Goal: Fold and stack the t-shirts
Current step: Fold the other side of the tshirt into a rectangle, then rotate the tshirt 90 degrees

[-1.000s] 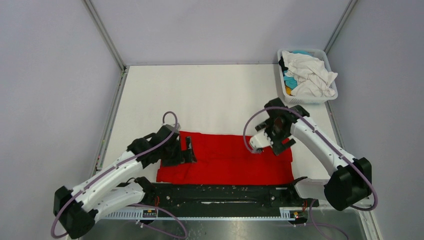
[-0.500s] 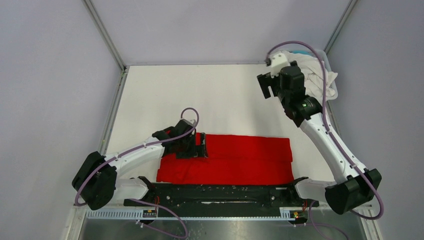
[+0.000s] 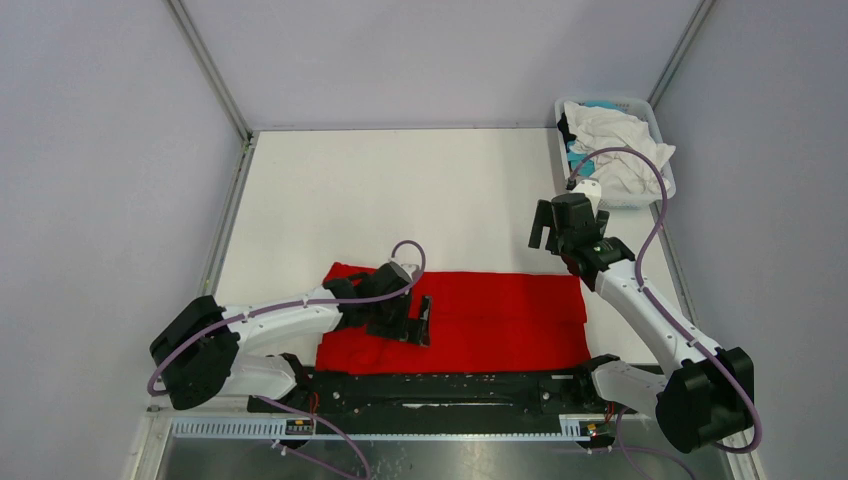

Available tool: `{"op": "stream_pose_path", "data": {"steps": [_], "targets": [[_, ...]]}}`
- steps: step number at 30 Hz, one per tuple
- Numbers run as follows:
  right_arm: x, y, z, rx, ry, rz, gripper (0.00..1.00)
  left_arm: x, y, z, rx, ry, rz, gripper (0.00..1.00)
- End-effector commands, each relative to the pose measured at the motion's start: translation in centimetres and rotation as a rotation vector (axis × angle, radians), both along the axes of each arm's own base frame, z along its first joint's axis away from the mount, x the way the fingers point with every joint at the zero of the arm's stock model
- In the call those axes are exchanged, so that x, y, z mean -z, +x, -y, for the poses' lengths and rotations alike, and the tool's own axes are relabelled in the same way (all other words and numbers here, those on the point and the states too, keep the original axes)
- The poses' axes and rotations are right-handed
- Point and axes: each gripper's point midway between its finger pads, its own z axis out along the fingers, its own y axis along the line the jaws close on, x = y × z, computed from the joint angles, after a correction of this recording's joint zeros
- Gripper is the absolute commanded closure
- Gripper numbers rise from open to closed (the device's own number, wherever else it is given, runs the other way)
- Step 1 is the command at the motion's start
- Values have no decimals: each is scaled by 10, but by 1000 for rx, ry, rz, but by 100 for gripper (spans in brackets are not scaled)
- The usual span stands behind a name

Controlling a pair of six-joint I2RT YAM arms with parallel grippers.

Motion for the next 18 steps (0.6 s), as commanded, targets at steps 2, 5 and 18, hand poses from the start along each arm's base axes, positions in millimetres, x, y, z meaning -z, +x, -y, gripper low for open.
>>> {"op": "stream_pose_path", "data": {"steps": [2, 5, 18], "targets": [[12, -7, 1, 51, 54, -24, 1, -22, -31, 34, 172, -69, 9, 1], [16, -8, -5, 39, 75, -47, 0, -21, -48, 46, 247, -56, 6, 1], [41, -33, -32, -54, 205, -184, 1, -39, 0, 7, -87, 35, 146, 1]]}}
